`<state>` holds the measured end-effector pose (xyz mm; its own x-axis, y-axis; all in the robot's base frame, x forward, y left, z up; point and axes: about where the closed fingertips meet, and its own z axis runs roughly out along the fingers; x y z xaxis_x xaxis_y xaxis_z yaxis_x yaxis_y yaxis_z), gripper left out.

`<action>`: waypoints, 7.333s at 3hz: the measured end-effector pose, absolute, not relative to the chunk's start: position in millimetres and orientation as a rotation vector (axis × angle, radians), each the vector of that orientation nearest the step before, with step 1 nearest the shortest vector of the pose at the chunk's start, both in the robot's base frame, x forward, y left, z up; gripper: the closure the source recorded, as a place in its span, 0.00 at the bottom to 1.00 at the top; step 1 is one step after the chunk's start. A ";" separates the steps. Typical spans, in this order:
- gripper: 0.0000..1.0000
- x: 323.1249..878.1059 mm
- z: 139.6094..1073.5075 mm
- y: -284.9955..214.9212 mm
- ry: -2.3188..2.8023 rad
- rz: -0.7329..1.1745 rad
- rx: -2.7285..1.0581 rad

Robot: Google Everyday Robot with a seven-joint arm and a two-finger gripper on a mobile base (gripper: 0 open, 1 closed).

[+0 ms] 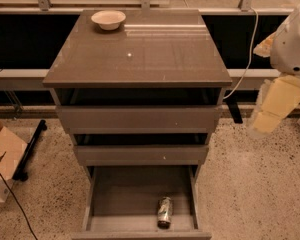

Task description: Pick 7up can from bottom drawer and place on counter

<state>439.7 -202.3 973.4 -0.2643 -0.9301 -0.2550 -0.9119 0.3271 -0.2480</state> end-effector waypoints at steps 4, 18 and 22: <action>0.00 481.0 819.8 -136.2 2.496 0.311 -1.199; 0.00 548.8 366.4 -70.9 2.957 0.865 -0.262; 0.00 565.2 261.8 -58.4 3.036 0.857 -0.007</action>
Offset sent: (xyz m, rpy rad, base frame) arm 0.0349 0.0549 -0.1068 0.2854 0.0873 -0.3200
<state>565.2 -58.4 261.8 -0.9999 -0.0080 0.0114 -0.0009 0.8523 0.5230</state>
